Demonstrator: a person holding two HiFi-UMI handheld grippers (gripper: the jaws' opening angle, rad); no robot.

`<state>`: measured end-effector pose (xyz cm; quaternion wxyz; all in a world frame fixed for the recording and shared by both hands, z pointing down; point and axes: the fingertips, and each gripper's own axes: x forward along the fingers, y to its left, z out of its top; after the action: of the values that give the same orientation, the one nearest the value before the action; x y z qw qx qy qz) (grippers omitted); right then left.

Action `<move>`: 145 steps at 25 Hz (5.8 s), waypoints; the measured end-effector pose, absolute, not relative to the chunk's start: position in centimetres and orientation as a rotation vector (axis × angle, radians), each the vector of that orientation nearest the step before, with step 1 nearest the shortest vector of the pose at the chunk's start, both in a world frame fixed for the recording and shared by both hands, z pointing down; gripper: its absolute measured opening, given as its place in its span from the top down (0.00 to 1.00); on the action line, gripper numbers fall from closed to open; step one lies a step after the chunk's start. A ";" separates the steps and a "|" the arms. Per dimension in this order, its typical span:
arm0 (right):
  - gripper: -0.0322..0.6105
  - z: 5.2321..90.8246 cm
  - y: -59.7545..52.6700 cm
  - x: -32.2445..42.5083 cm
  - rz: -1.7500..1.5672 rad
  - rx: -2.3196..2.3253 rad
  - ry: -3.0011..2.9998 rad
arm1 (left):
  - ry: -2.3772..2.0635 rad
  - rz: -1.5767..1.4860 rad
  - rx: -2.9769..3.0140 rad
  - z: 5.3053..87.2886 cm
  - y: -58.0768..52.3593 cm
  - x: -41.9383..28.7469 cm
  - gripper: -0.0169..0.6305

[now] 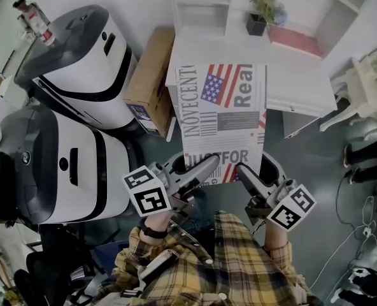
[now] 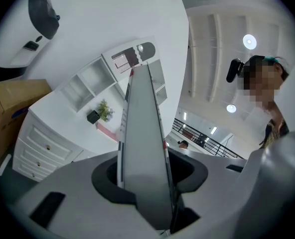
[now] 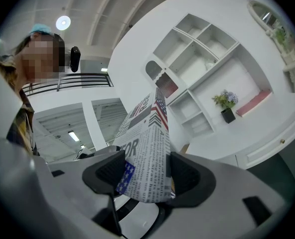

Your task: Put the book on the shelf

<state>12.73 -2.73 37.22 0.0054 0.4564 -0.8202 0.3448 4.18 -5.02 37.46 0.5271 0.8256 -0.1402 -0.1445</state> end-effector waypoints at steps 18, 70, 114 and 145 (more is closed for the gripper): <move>0.53 38.9 -8.0 10.5 1.053 1.407 -2.570 | -0.343 -0.371 1.979 39.2 -10.2 1.9 0.69; 0.53 37.5 -1.8 12.4 0.995 1.440 -2.539 | -0.313 -0.398 1.988 38.2 -4.1 3.9 0.69; 0.52 37.0 -2.5 13.1 1.004 1.526 -2.447 | -0.266 -0.361 1.926 38.2 -5.2 4.8 0.68; 0.53 36.9 -2.6 12.9 0.745 1.534 -2.729 | -0.406 -0.313 2.021 37.7 -5.2 4.1 0.68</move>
<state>12.94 -2.59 36.88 -0.0380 0.4763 -0.8474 0.2313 4.09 -5.24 37.65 0.5042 0.8371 -0.1680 -0.1296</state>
